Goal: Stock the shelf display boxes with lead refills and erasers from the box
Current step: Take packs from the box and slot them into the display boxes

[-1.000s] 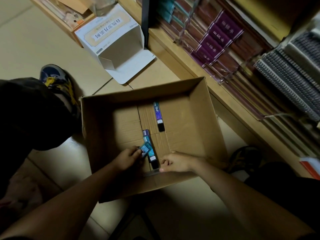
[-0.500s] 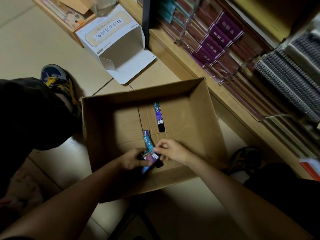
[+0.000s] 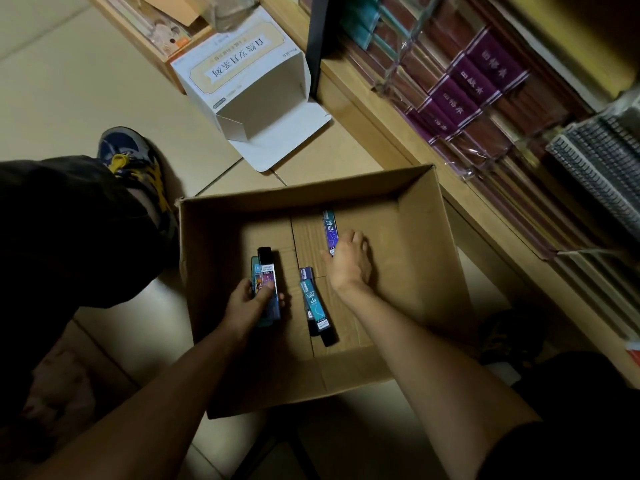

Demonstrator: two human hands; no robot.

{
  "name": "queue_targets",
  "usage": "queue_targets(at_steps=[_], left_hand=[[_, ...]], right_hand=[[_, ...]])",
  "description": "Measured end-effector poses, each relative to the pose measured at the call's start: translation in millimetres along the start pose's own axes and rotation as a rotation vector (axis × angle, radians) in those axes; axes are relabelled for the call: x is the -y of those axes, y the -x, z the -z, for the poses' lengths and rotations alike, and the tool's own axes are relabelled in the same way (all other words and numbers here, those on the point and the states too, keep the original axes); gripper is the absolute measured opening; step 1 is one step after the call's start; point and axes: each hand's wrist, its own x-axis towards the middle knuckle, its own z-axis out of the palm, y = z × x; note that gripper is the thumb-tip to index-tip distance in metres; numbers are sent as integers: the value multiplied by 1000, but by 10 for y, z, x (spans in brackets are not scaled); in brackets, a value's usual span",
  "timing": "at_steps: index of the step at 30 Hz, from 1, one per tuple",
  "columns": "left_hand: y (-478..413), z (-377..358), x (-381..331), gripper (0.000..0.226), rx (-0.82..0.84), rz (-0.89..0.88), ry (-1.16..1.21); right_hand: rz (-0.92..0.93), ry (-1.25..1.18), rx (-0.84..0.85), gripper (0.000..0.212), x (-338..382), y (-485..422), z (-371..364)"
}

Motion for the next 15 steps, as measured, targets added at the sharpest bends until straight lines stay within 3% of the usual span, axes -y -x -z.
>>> queue_targets(at_steps=[2,6,9,15], left_hand=[[-5,-5,22,29,-40,-18,-37],[-31,5,87,32,-96,-5,10],[-22,-21,82,32,-127,3,59],[-20,-58,92,37,-147,13,75]], right_hand=[[25,-5,-7,44,0,27,-6],[-106,-271,87,29,-95,314,-65],[-44,-254,179,28,-191,624,-204],[-164,-195,156,64,-58,759,-421]])
